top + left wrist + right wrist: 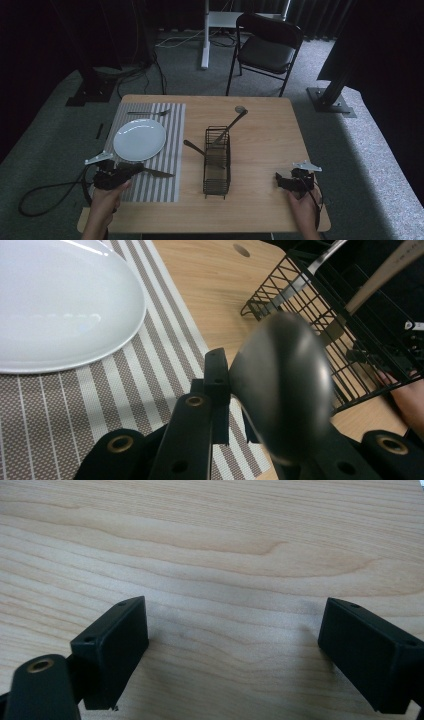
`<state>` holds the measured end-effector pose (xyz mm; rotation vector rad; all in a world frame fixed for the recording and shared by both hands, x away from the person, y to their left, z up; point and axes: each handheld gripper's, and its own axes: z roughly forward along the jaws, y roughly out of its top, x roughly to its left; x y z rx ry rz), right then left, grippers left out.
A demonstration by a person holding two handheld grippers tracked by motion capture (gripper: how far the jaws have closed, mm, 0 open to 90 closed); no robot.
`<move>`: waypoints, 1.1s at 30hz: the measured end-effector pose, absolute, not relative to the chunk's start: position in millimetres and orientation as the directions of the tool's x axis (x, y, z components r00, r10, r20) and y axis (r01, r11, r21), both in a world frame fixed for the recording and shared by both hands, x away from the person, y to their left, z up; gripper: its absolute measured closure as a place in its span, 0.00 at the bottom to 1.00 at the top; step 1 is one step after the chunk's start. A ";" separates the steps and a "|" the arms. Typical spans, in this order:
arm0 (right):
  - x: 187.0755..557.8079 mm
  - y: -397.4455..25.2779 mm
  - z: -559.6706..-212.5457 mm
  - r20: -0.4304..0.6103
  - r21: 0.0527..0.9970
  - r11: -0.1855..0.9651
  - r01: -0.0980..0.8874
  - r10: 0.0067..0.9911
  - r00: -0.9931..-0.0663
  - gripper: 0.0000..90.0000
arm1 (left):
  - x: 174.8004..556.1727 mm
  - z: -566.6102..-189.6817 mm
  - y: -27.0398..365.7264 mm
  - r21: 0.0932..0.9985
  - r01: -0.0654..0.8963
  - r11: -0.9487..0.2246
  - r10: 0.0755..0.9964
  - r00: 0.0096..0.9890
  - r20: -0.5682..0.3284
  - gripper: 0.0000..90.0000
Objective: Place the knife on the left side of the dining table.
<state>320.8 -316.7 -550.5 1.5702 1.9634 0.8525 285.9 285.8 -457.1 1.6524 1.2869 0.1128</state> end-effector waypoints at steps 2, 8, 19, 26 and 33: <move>320.8 -316.7 -550.5 0.012 0.724 0.147 0.674 0.974 -0.225 0.13 | 285.7 -459.0 287.7 0.726 0.683 0.077 0.769 0.423 -0.479 0.93; 320.8 -316.6 -550.5 0.012 0.724 0.147 0.674 0.974 -0.225 0.13 | 285.8 -465.1 294.1 0.709 0.695 0.119 0.765 0.390 -0.512 0.90; 320.8 -316.6 -550.4 0.012 0.724 0.147 0.674 0.974 -0.225 0.13 | 290.5 -495.6 314.7 0.665 0.728 0.168 0.824 0.267 -0.500 0.70; 320.8 -316.6 -550.4 0.012 0.724 0.146 0.674 0.974 -0.224 0.13 | 296.1 -506.8 322.6 0.643 0.741 0.195 0.812 0.246 -0.529 0.67; 320.8 -316.6 -550.4 0.012 0.724 0.147 0.674 0.974 -0.225 0.13 | 302.7 -513.5 326.7 0.630 0.752 0.193 0.829 0.219 -0.515 0.59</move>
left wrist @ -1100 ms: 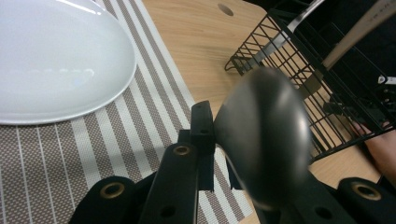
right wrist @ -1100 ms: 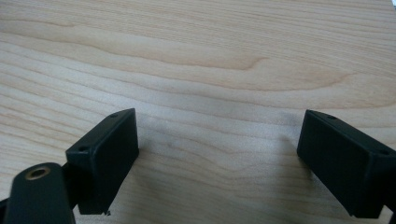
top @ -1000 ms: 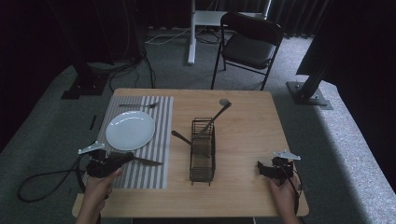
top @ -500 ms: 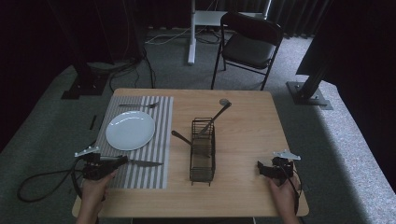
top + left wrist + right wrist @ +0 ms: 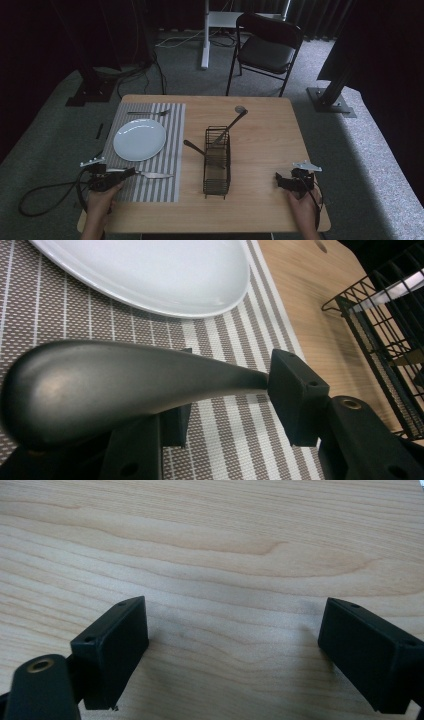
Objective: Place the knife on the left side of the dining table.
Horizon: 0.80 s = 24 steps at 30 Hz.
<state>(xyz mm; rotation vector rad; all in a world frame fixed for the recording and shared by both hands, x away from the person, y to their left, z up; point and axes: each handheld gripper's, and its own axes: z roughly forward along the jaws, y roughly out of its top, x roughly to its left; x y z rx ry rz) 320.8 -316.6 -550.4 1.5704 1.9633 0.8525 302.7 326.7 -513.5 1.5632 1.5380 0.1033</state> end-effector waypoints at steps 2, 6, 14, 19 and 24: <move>320.8 -316.6 -550.5 0.012 0.724 0.147 0.674 0.974 -0.225 0.13 | 304.3 -513.8 325.5 0.631 0.757 0.170 0.851 0.210 -0.481 0.55; 320.8 -316.6 -550.5 0.012 0.724 0.147 0.674 0.974 -0.225 0.13 | 306.4 -514.2 322.1 0.639 0.762 0.108 0.906 0.189 -0.379 0.54; 320.6 -316.7 -550.4 0.013 0.724 0.142 0.674 0.975 -0.220 0.14 | 305.4 -515.9 320.5 0.640 0.763 0.092 0.921 0.178 -0.346 0.53; 320.6 -316.8 -550.4 0.013 0.725 0.142 0.674 0.975 -0.220 0.14 | 303.5 -515.5 318.8 0.646 0.760 0.078 0.928 0.182 -0.326 0.51; 320.6 -316.7 -550.3 0.012 0.725 0.143 0.674 0.975 -0.220 0.14 | 292.4 -517.1 311.2 0.672 0.740 0.021 0.948 0.200 -0.249 0.48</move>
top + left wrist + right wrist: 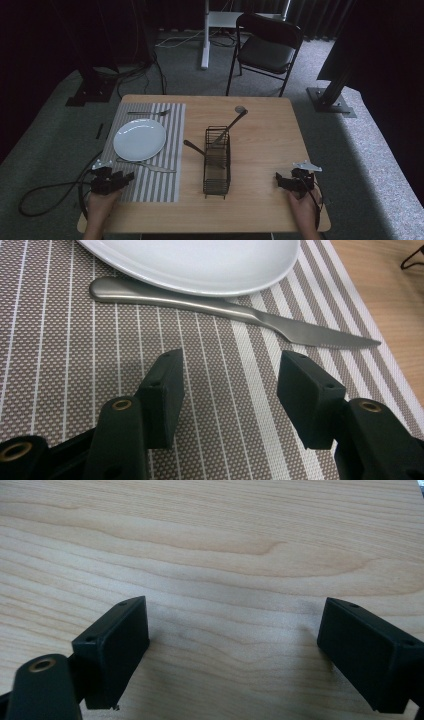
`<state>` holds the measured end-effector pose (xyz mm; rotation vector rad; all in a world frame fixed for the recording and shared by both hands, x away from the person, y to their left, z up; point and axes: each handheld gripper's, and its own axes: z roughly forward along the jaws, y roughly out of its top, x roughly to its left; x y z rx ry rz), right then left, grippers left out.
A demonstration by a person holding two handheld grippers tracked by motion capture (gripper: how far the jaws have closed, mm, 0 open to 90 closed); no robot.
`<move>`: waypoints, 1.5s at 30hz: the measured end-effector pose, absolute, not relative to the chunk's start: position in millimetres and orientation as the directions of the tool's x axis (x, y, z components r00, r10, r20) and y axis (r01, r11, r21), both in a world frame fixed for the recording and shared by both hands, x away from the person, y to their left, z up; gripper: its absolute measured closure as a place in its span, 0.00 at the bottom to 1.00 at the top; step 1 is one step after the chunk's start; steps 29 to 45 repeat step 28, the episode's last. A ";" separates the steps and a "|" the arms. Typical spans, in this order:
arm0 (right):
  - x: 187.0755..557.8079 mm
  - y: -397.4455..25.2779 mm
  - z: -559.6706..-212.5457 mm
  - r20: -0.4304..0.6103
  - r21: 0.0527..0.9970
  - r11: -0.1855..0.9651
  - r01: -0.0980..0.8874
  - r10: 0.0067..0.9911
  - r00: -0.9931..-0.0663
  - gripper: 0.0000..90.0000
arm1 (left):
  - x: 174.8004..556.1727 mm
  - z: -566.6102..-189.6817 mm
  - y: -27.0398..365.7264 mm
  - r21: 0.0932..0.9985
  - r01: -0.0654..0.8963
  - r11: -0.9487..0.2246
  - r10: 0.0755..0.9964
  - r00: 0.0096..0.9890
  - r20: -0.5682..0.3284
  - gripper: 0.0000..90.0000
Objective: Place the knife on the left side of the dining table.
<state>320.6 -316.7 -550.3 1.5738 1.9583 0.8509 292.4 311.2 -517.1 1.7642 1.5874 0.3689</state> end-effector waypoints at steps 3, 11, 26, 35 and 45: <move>320.6 -316.4 -550.3 0.011 0.724 0.149 0.673 0.974 -0.227 0.14 | 285.3 -519.8 309.9 0.696 0.718 -0.013 0.952 0.221 -0.210 0.47; 318.2 -314.4 -550.3 0.011 0.724 0.137 0.676 0.977 -0.211 0.14 | 274.0 -524.3 311.6 0.705 0.708 -0.046 0.957 0.232 -0.171 0.42; 316.5 -314.6 -550.2 0.012 0.724 0.129 0.678 0.980 -0.199 0.14 | 263.4 -530.1 314.9 0.692 0.720 -0.058 0.970 0.205 -0.132 0.00; 316.5 -314.6 -550.2 0.012 0.724 0.129 0.678 0.980 -0.199 0.14 | 259.3 -528.7 315.1 0.700 0.712 -0.058 0.969 0.209 -0.132 0.00; 316.5 -314.6 -550.2 0.012 0.724 0.129 0.678 0.980 -0.199 0.14 | 259.3 -528.7 315.1 0.700 0.712 -0.058 0.969 0.209 -0.132 0.00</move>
